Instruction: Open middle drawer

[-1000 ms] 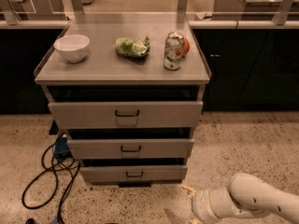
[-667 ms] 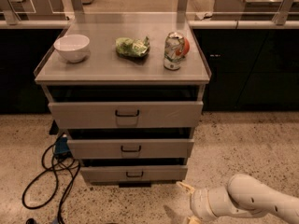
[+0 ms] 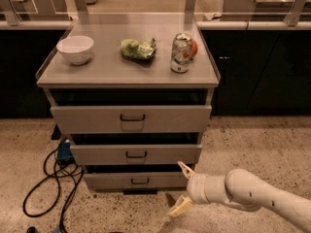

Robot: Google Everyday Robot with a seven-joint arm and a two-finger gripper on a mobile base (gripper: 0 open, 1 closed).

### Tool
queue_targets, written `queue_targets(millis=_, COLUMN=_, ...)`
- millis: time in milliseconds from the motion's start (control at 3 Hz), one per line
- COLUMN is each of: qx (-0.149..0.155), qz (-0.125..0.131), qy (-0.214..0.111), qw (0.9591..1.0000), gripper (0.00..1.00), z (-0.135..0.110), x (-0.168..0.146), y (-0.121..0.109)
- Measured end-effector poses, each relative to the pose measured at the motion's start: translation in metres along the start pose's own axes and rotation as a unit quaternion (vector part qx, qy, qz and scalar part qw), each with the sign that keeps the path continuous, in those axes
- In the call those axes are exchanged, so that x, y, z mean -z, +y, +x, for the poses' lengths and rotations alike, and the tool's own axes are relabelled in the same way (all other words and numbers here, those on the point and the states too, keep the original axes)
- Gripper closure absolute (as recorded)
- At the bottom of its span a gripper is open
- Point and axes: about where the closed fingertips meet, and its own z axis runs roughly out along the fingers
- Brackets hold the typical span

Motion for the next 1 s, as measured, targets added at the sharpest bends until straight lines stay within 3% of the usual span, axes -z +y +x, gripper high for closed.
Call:
queue_targets(millis=333, qx=-0.007, qz=0.044, qy=0.013, qw=0.9989, gripper=0.00, z=-0.016, x=-0.007, y=-0.046)
queue_targets(millis=667, qx=-0.028, qz=0.049, qy=0.057, qw=0.9968, gripper=0.00, z=-0.025, x=-0.019, y=-0.089)
queue_targets(millis=1000, qx=-0.027, qz=0.030, qy=0.072, qw=0.9966, gripper=0.00, z=-0.026, x=-0.040, y=-0.086)
